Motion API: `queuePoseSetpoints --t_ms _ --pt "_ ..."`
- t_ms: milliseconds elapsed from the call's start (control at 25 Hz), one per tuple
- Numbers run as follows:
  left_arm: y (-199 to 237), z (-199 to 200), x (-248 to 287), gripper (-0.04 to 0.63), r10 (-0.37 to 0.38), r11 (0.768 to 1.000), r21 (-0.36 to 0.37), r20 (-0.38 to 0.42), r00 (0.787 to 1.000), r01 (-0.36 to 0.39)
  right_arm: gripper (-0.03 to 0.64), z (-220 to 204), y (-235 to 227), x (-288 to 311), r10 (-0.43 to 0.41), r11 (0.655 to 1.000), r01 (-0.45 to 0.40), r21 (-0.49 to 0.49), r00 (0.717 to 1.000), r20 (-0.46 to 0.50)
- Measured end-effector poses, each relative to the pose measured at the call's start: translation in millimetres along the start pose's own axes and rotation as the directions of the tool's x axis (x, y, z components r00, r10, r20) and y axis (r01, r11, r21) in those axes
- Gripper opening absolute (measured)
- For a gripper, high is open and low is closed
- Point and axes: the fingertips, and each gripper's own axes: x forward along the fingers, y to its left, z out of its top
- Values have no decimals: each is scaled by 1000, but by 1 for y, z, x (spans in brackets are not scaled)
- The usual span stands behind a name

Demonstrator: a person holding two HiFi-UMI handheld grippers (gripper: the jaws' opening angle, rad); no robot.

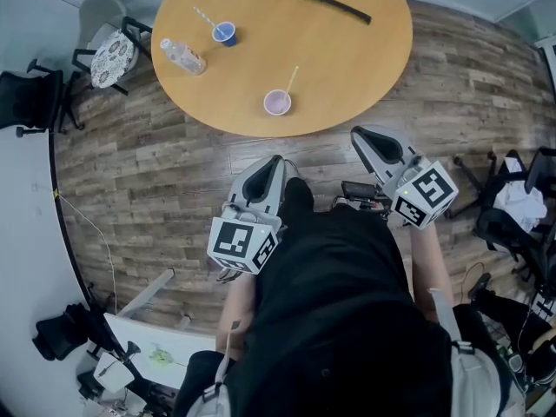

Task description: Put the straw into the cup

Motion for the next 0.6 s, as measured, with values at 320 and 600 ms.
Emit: queuePoseSetpoints --t_ms 320,600 --pt "-107 -40 -1 12 -44 999 1 -24 999 44 20 -37 5 -108 28 999 -28 46 1000 7" --pt "-174 -80 -27 12 -10 1000 -8 -48 999 10 20 -63 24 -169 86 992 -89 89 996 36"
